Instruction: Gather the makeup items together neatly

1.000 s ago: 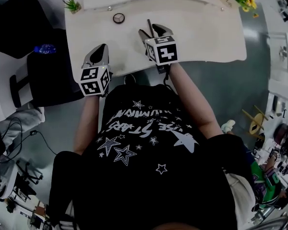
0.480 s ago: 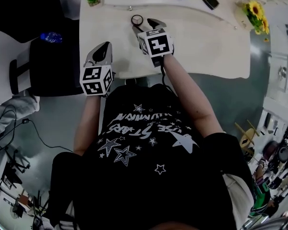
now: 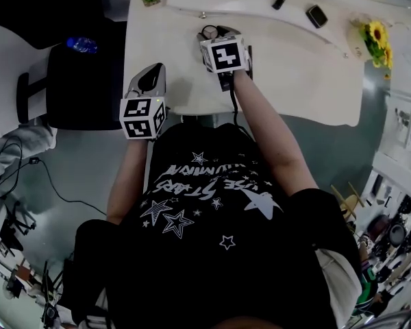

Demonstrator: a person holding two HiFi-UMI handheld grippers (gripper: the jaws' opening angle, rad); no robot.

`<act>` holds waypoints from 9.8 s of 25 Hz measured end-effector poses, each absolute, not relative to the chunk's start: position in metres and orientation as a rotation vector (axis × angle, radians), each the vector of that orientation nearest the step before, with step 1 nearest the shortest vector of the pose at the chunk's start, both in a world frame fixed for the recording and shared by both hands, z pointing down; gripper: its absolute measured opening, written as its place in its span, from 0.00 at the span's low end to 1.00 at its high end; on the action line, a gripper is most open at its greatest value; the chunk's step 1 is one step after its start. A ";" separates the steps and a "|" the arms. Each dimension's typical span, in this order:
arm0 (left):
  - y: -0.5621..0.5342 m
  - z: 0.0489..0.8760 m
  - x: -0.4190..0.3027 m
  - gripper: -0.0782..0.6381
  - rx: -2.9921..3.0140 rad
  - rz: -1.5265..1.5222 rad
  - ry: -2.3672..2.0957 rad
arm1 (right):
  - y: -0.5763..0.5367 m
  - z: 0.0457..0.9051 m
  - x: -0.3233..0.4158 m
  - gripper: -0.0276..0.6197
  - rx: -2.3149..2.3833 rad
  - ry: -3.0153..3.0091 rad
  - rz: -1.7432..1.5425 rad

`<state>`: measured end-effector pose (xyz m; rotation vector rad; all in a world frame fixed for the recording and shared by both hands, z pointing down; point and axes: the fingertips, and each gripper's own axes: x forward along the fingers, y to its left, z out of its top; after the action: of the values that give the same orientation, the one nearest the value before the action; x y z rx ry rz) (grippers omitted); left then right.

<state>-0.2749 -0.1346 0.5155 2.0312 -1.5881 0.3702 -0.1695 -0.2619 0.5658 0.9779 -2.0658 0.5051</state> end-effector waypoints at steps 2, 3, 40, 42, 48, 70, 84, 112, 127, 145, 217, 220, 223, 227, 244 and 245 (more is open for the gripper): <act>-0.133 0.516 -0.274 0.11 2.029 0.366 -1.580 | -0.262 0.567 -0.172 0.44 0.972 -2.077 0.499; -0.133 0.516 -0.273 0.11 2.030 0.365 -1.574 | -0.261 0.568 -0.173 0.44 0.965 -2.082 0.495; -0.140 0.491 -0.132 0.11 2.190 0.468 -1.448 | -0.209 0.529 0.022 0.43 1.089 -2.080 0.517; -0.138 0.490 -0.131 0.11 2.185 0.476 -1.453 | -0.208 0.533 0.024 0.43 1.079 -2.073 0.527; -0.139 0.490 -0.123 0.11 2.166 0.491 -1.474 | -0.211 0.549 0.030 0.43 1.015 -2.078 0.510; -0.141 0.492 -0.102 0.11 2.154 0.501 -1.480 | -0.214 0.560 0.024 0.50 0.873 -2.112 0.540; -0.175 0.474 -0.131 0.11 2.140 0.459 -1.571 | -0.297 0.466 0.006 0.49 1.146 -2.293 0.506; -0.204 0.478 -0.168 0.11 2.124 0.444 -1.523 | -0.383 0.473 -0.008 0.26 1.488 -2.036 0.561; -0.194 0.473 -0.172 0.11 2.169 0.416 -1.491 | -0.362 0.454 0.011 0.22 1.557 -2.040 0.509; -0.153 0.477 -0.150 0.11 2.273 0.452 -1.360 | -0.265 0.462 0.067 0.22 1.652 -1.985 0.522; -0.182 0.463 -0.080 0.11 2.179 0.444 -1.536 | -0.329 0.448 0.141 0.61 1.364 -2.243 0.440; -0.188 0.464 -0.080 0.11 2.148 0.438 -1.569 | -0.350 0.446 0.143 0.62 1.329 -2.263 0.427; -0.193 0.466 -0.079 0.11 2.110 0.430 -1.605 | -0.367 0.451 0.138 0.62 1.257 -2.283 0.427; -0.198 0.466 -0.078 0.11 2.070 0.425 -1.642 | -0.385 0.457 0.134 0.61 1.182 -2.278 0.385; -0.207 0.475 -0.063 0.11 1.967 0.418 -1.717 | -0.419 0.479 0.124 0.60 0.953 -2.213 0.377; -0.206 0.476 -0.062 0.11 1.963 0.419 -1.716 | -0.419 0.480 0.124 0.58 0.943 -2.201 0.372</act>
<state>-0.0623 -0.2059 0.4763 1.9633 -1.7165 0.4190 0.1241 -0.4188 0.4802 0.9430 -2.2008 0.3718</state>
